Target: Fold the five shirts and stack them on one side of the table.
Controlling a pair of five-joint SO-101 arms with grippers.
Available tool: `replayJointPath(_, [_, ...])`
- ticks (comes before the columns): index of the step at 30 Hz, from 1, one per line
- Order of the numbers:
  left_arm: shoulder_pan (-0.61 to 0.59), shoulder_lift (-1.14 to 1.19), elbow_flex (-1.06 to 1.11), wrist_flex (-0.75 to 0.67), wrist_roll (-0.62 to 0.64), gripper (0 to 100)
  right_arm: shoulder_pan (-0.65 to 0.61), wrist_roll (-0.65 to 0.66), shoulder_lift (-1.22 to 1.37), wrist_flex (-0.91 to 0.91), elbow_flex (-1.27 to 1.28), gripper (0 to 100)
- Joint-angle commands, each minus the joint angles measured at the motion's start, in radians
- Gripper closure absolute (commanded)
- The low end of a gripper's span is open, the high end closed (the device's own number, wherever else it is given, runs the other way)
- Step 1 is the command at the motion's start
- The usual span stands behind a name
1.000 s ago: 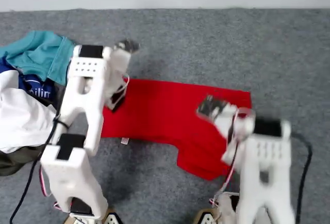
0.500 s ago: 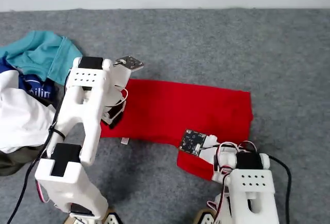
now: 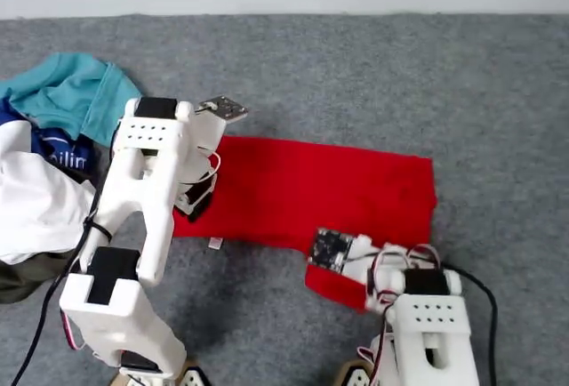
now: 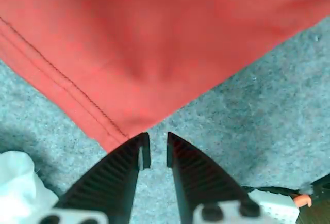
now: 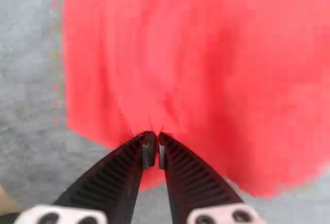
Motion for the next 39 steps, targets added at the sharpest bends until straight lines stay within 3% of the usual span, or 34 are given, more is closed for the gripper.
replayJointPath(1, [0.008,-0.052,0.002,0.018,-0.009,94,0.005,-0.038,-0.008,0.007,-0.158,97.5])
replayJointPath(14, [0.008,-0.052,0.002,0.015,-0.011,94,-0.001,-0.107,0.22,-0.409,-0.21,97.1])
replayJointPath(17, [0.008,-0.052,0.004,0.005,-0.011,94,-0.002,-0.107,0.239,-0.271,-0.229,95.3])
replayJointPath(21, [0.008,-0.051,0.004,0.006,-0.008,94,-0.013,-0.104,0.226,0.165,-0.313,85.3])
replayJointPath(24, [0.008,-0.051,0.004,0.011,-0.006,94,-0.039,-0.101,0.2,0.329,-0.328,85.3])
replayJointPath(31, [0.006,-0.051,0.004,0.021,-0.006,94,-0.099,-0.11,0.22,0.183,-0.104,85.2])
replayJointPath(39, [0.006,-0.052,0.024,0.02,-0.008,94,-0.127,-0.167,0.262,0.116,-0.081,85.1])
